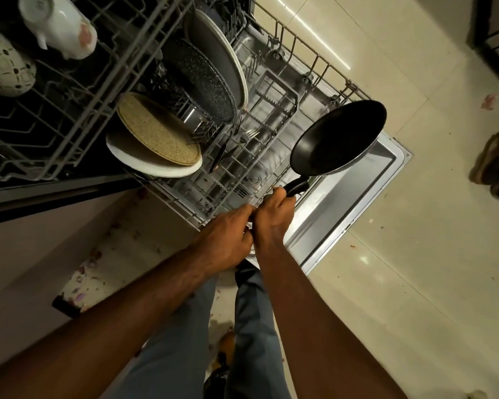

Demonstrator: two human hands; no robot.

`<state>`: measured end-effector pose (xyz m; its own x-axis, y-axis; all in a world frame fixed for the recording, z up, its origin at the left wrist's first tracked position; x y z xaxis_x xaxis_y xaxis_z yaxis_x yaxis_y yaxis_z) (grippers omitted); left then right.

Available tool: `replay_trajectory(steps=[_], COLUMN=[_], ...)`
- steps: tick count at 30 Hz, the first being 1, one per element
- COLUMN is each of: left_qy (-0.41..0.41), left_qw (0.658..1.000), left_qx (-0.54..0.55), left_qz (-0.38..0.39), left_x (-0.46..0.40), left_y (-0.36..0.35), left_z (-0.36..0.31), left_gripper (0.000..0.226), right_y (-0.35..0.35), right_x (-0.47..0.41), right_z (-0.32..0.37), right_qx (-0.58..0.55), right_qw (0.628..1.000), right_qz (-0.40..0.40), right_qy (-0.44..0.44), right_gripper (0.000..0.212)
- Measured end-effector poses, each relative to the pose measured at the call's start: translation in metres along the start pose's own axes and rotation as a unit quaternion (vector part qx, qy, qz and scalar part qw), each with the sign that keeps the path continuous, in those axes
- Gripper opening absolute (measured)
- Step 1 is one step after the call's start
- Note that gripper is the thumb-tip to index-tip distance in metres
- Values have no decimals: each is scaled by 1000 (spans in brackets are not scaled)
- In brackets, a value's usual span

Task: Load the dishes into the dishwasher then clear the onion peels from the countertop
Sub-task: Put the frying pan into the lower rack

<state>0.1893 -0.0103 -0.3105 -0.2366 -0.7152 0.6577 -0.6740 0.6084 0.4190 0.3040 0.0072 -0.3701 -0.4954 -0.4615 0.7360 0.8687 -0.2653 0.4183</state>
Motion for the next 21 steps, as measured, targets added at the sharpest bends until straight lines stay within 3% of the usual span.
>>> replay_trajectory(steps=[8,16,21], left_qy=[21,26,32], left_qw=[1000,1000,999], left_qx=[11,3,-6], left_qz=[-4,-1,8], left_x=[0,4,4], left_y=[-7,-2,-6], left_z=[14,28,35], left_gripper=[32,42,44], right_y=[-16,-44,-44], right_x=[-9,-18,-29], right_z=[1,-19,-31], right_qx=[100,36,123], right_qw=[994,985,971], right_qz=[33,132,149], right_qy=[16,-109,-139], right_gripper=[21,35,27])
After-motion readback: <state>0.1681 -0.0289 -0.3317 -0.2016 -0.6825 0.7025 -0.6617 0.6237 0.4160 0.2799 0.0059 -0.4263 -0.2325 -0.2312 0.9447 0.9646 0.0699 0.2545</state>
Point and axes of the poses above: each hand's wrist, its own x-axis away from the middle knuckle, its own y-axis out of the back of the hand, z = x × y, the point moved 6 cm from there along -x, towards the middle knuckle, and after that the axes turned 6 degrees about -y, right-handed, at the moved point
